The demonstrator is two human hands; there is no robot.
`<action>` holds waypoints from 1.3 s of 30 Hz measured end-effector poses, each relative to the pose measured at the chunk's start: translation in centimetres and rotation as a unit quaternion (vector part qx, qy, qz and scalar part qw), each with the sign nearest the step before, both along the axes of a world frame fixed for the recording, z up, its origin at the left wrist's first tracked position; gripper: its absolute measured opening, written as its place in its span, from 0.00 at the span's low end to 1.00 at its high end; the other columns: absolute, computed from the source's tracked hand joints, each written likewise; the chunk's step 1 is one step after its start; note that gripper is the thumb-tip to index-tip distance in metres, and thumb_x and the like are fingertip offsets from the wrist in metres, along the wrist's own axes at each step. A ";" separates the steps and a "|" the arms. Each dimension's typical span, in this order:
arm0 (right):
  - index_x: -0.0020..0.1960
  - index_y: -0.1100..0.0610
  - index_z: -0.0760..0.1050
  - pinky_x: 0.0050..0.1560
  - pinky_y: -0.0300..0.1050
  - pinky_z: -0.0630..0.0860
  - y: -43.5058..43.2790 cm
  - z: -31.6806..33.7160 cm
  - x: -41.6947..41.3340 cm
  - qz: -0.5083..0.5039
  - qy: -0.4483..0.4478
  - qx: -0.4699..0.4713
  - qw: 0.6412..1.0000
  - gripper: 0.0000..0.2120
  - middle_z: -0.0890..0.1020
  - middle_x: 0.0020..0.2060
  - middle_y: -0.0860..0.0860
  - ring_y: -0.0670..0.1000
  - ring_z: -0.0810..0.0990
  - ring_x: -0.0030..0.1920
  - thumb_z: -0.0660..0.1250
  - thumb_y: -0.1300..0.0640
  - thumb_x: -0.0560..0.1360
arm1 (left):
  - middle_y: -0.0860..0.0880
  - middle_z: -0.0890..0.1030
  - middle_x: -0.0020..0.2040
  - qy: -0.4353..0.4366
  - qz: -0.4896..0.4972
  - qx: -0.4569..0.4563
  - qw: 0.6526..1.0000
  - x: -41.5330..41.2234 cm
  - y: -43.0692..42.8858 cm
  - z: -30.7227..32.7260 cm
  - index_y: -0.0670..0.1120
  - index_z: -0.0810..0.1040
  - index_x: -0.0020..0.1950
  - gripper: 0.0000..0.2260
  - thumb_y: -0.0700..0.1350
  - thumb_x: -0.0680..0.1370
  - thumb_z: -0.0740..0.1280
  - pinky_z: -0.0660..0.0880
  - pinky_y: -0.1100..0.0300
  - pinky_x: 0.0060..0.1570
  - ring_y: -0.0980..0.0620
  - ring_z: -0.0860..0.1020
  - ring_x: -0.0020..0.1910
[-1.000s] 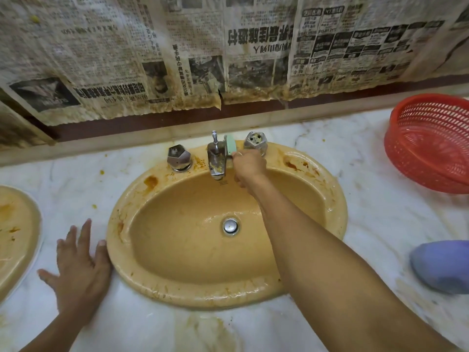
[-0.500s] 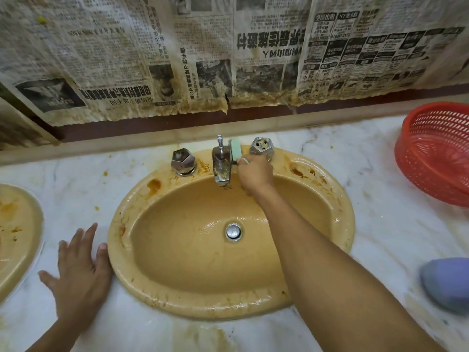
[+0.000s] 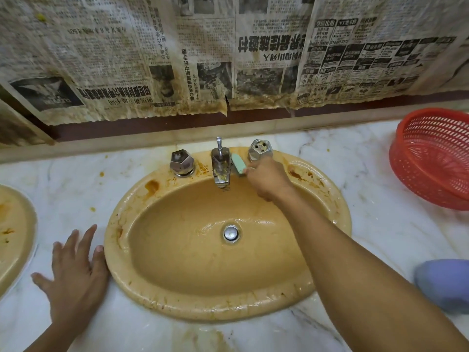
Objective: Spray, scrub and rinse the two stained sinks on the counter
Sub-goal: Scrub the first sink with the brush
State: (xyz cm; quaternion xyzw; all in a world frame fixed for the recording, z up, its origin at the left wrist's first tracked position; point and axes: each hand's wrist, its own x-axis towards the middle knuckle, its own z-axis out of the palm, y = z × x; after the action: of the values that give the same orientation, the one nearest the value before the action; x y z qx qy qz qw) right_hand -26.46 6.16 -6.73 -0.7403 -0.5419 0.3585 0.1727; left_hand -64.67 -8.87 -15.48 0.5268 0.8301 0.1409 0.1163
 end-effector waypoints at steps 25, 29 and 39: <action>0.62 0.50 0.83 0.59 0.55 0.78 2.0 7.3 -0.7 0.309 -0.227 0.100 0.918 0.14 0.83 0.61 0.50 0.55 0.78 0.60 0.62 0.49 0.82 | 0.52 0.58 0.83 0.001 -0.014 0.000 1.000 -1.3 -0.1 -0.7 0.64 0.58 0.80 0.27 0.67 0.81 0.43 0.40 0.30 0.74 0.51 0.47 0.83; 0.65 0.45 0.81 0.57 0.47 0.69 -0.8 8.2 2.0 0.371 -0.221 0.088 0.898 0.14 0.83 0.60 0.46 0.54 0.73 0.63 0.63 0.47 0.83 | 0.51 0.59 0.82 -0.004 -0.014 -0.001 1.000 -1.1 0.0 -0.5 0.64 0.59 0.80 0.28 0.67 0.81 0.43 0.39 0.30 0.74 0.51 0.47 0.83; 0.68 0.45 0.79 0.52 0.49 0.72 -0.8 8.1 1.7 0.369 -0.232 0.103 0.894 0.15 0.84 0.58 0.47 0.49 0.73 0.55 0.62 0.46 0.83 | 0.50 0.60 0.82 -0.006 -0.015 0.004 1.000 -0.9 0.1 -0.2 0.63 0.60 0.80 0.27 0.66 0.81 0.44 0.40 0.29 0.74 0.49 0.48 0.83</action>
State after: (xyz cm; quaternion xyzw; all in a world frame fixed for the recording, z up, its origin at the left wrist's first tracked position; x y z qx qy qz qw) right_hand -24.78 5.33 1.39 -0.5274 -0.8346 0.1569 -0.0272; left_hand -65.56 -8.77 -15.72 0.5390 0.8208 0.1451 0.1211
